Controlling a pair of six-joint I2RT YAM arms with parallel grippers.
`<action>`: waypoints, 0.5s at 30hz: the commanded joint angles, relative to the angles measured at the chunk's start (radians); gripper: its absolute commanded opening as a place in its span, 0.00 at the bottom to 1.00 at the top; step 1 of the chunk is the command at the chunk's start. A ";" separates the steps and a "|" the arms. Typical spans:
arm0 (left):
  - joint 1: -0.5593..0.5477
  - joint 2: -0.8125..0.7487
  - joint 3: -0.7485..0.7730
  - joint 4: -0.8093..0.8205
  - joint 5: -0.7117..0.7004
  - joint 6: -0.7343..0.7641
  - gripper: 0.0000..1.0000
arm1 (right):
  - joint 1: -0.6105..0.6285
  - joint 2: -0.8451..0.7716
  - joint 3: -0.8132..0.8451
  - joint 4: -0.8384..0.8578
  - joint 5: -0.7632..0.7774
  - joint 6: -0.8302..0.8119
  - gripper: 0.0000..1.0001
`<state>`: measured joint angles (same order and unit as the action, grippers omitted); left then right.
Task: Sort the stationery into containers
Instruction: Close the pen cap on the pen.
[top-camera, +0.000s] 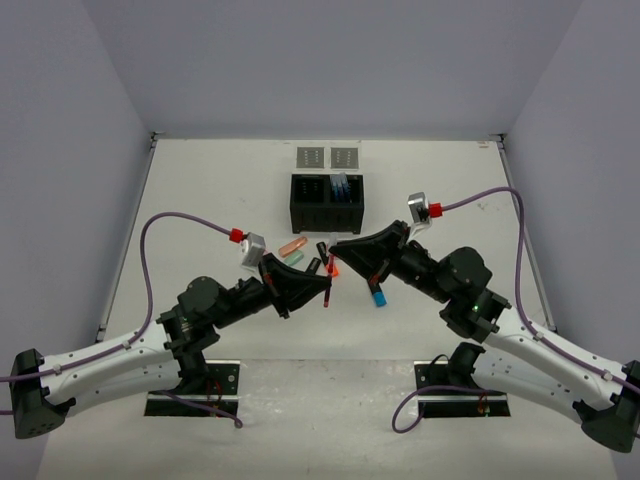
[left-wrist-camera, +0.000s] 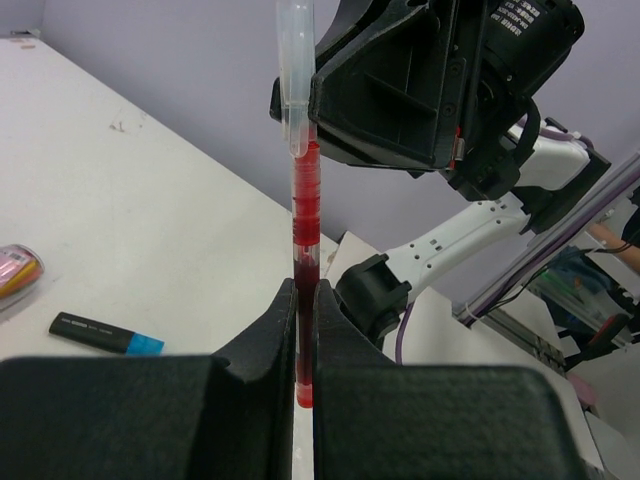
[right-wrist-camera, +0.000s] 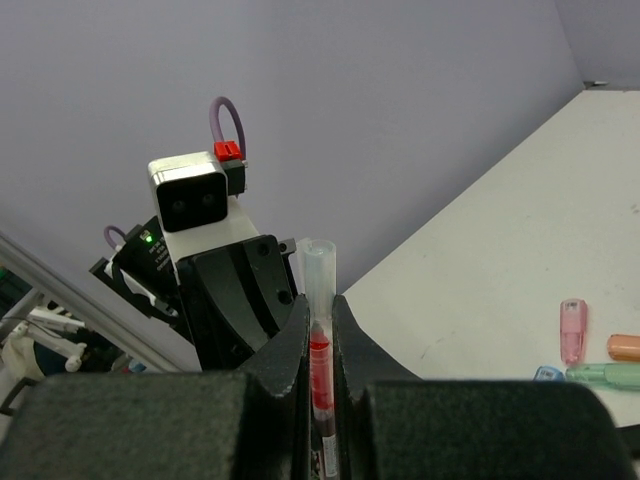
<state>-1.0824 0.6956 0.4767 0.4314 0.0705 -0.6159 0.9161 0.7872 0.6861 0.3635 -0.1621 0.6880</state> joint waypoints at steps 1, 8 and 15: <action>-0.001 -0.026 0.023 0.018 -0.026 0.037 0.00 | 0.004 0.000 0.033 -0.035 -0.040 -0.033 0.00; -0.001 -0.035 0.036 -0.003 -0.041 0.059 0.00 | 0.004 0.005 0.053 -0.081 -0.069 -0.057 0.00; -0.001 -0.042 0.048 -0.002 -0.066 0.087 0.00 | 0.006 0.010 0.038 -0.064 -0.102 -0.031 0.03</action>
<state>-1.0828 0.6666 0.4767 0.3836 0.0479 -0.5804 0.9157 0.7876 0.6975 0.3092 -0.2020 0.6617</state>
